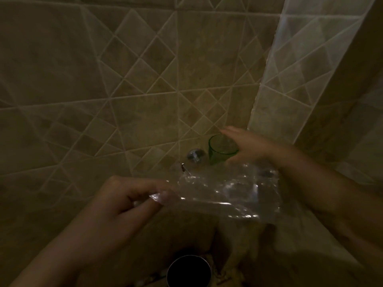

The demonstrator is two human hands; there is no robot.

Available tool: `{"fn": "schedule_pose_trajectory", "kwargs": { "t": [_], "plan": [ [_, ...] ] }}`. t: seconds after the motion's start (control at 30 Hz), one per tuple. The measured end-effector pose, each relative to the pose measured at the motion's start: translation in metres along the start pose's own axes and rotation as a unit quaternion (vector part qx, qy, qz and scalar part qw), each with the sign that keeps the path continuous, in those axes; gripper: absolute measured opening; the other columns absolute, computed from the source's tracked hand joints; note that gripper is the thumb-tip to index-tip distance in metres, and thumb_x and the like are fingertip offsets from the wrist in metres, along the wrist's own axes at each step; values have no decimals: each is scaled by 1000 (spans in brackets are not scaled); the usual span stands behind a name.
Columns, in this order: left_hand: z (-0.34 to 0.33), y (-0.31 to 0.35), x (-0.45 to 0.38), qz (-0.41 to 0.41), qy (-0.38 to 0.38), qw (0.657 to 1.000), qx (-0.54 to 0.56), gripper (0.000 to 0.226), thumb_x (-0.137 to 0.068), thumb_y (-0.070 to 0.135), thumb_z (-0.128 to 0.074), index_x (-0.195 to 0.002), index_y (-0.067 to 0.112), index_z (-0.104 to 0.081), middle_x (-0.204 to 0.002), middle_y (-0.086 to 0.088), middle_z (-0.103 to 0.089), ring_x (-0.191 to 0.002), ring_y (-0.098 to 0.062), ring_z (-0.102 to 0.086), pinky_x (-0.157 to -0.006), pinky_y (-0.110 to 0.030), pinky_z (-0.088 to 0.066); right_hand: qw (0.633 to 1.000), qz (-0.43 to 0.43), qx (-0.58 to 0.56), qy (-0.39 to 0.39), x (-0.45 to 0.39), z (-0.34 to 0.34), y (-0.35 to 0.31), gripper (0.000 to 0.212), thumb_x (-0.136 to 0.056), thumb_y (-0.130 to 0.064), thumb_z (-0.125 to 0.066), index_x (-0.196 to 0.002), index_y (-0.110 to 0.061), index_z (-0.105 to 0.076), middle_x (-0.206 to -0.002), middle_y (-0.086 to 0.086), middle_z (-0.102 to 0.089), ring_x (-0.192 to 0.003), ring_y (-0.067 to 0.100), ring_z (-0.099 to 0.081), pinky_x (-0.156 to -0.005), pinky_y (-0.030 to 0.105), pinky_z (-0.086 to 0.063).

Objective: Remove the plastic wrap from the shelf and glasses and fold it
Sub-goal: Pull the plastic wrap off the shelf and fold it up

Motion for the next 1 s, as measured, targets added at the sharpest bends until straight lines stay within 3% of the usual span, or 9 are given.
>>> {"fn": "schedule_pose_trajectory", "kwargs": {
  "t": [0.13, 0.2, 0.27, 0.37, 0.47, 0.57, 0.77, 0.9, 1.0],
  "plan": [
    [17, -24, 3, 67, 36, 968, 241, 35, -77, 49, -68, -96, 20, -75, -87, -12, -78, -82, -29, -74, -71, -30, -59, 958, -68, -239, 142, 42, 43, 26, 65, -77, -55, -62, -137, -41, -41, -149, -4, -41, -128, 17, -43, -101, 42, -40],
    [22, -38, 5, 91, 45, 938, 330, 41, -72, 46, -75, -99, 17, -74, -86, -18, -76, -82, -34, -73, -70, -34, -58, 860, -94, -453, 218, 72, 43, 36, 55, -82, -54, -53, -131, -30, -54, -128, -8, -62, -116, 11, -57, -98, 37, -45],
    [22, -51, 5, 113, 54, 916, 382, 37, -72, 38, -74, -102, 17, -73, -83, -18, -76, -78, -33, -73, -67, -34, -58, 751, -62, -631, 188, 93, 21, 29, 51, -97, -38, -37, -131, -2, -50, -117, 2, -71, -112, 20, -62, -102, 47, -42],
    [18, -73, 4, 150, 80, 894, 414, 30, -76, 27, -62, -101, 13, -71, -82, -16, -76, -72, -28, -73, -60, -32, -58, 592, 50, -797, 111, 119, -13, -27, 60, -96, -26, -49, -131, 21, -35, -133, 46, -39, -126, 54, -38, -109, 57, -22],
    [13, -97, 5, 188, 102, 878, 428, 30, -82, 20, -53, -103, 9, -70, -85, -16, -76, -73, -26, -73, -58, -32, -59, 656, 1, -746, 120, 119, -61, -55, 76, -57, -64, -76, -111, -12, -70, -109, 20, -72, -103, 33, -66, -83, 38, -53],
    [8, -112, 5, 220, 86, 855, 462, 30, -83, 20, -48, -96, 16, -75, -86, -16, -77, -73, -26, -74, -58, -32, -59, 720, -70, -651, 230, 116, -78, -62, 57, -46, -64, -81, -86, -24, -76, -76, 1, -76, -72, 12, -68, -65, 27, -54],
    [3, -146, 15, 285, 79, 869, 397, 37, -97, 17, -42, -79, 18, -74, -69, -8, -71, -52, -15, -62, -45, -22, -48, 700, -161, -630, 293, 113, -102, -62, 49, -46, -59, -84, -64, -18, -63, -51, -1, -59, -47, 11, -50, -49, 25, -42],
    [-2, -160, 19, 306, 78, 866, 387, 37, -99, 16, -40, -73, 16, -67, -69, -8, -63, -57, -15, -57, -51, -25, -45, 690, -192, -630, 300, 116, -114, -70, 49, -49, -62, -81, -69, -20, -65, -54, -1, -59, -49, 14, -50, -48, 25, -43],
    [-2, -168, 21, 321, 92, 836, 436, 35, -99, 13, -39, -77, 13, -66, -65, -4, -63, -53, -13, -60, -48, -24, -50, 676, -160, -676, 245, 117, -124, -80, 30, -60, -44, -79, -77, -21, -71, -64, -2, -66, -56, 11, -58, -51, 22, -49]
  ]
}}
Point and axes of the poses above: each hand's wrist, its own x-axis away from the middle knuckle, its own z-axis out of the back of the hand, y = z × x, the point moved 4 cm from there along -x, towards the middle knuckle
